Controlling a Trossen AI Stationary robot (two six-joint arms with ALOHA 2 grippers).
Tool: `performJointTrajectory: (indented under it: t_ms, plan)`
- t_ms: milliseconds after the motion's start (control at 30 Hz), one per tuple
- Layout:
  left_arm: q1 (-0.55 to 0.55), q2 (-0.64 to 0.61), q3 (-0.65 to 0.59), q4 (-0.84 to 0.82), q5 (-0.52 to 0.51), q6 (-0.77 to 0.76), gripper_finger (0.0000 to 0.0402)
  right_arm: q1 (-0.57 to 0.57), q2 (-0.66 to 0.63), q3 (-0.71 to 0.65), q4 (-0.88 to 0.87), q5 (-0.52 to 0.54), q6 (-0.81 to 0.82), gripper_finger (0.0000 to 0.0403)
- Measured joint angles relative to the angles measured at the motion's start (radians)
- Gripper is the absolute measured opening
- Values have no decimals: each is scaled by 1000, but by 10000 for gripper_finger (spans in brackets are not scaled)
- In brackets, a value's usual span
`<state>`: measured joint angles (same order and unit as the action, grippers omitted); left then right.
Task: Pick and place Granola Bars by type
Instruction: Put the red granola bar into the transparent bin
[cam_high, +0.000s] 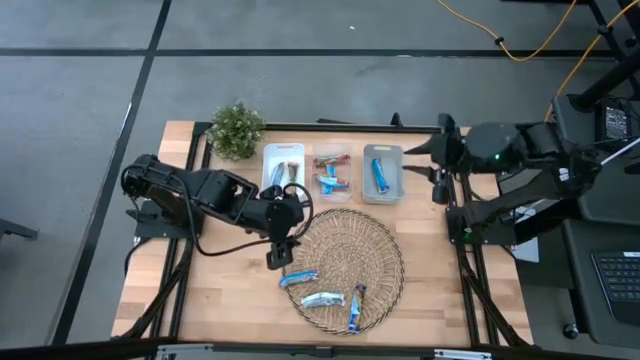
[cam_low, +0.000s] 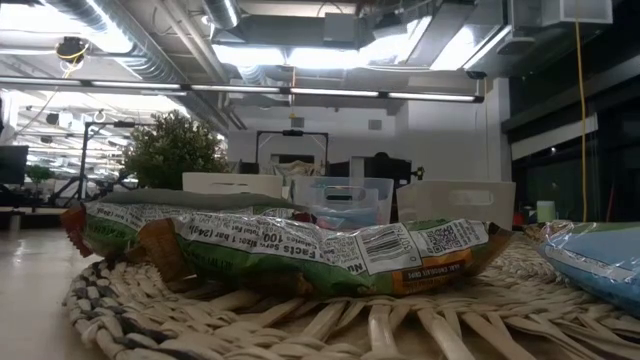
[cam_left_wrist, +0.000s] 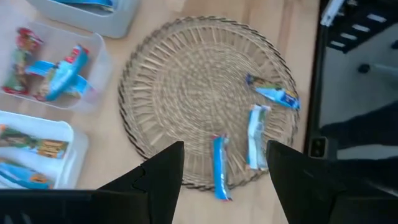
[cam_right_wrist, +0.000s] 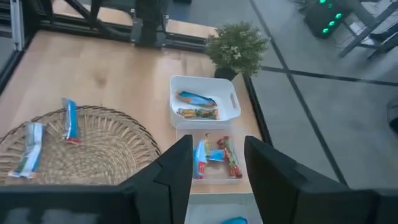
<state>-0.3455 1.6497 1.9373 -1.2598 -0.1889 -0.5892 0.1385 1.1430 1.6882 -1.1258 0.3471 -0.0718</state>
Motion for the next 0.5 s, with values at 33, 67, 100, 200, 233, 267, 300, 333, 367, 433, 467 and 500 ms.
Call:
performJointTrajectory:
  t_ms: [33, 67, 100, 200, 233, 267, 300, 333, 367, 433, 467, 500]
  plan:
    - [0, 0, 0, 1, 6, -1, 219, 17, -7, -22, 10, 7, 10, 147]
    - [-1, 0, 0, 1, 9, -7, 219, 32, -13, -46, 19, 11, 17, 147]
    - [-1, 0, 0, 1, 9, -20, 219, 46, -22, -75, 32, 12, 19, 147]
    - [0, 1, 0, 0, 2, -58, 219, 86, -54, -194, 107, 11, 18, 147]
    - [0, 6, 0, 0, -3, -68, 219, 98, -65, -240, 142, 11, 17, 147]
    - [0, 12, 0, -2, -8, -74, 219, 110, -77, -292, 185, 11, 17, 147]
    - [-1, 23, 0, -11, -14, -78, 219, 121, -91, -343, 235, 10, 15, 147]
    - [-4, 38, 0, -24, -20, -79, 219, 132, -105, -391, 286, 9, 14, 147]
    - [-7, 56, 0, -37, -24, -79, 219, 141, -122, -438, 336, 9, 12, 147]
    - [-11, 99, 0, -65, -24, -75, 219, 155, -153, -520, 437, 3, 11, 147]
    - [-13, 125, 0, -84, -21, -70, 219, 157, -170, -557, 483, -7, 11, 147]
    - [-15, 153, 0, -103, -19, -66, 219, 159, -184, -588, 516, -13, 10, 147]
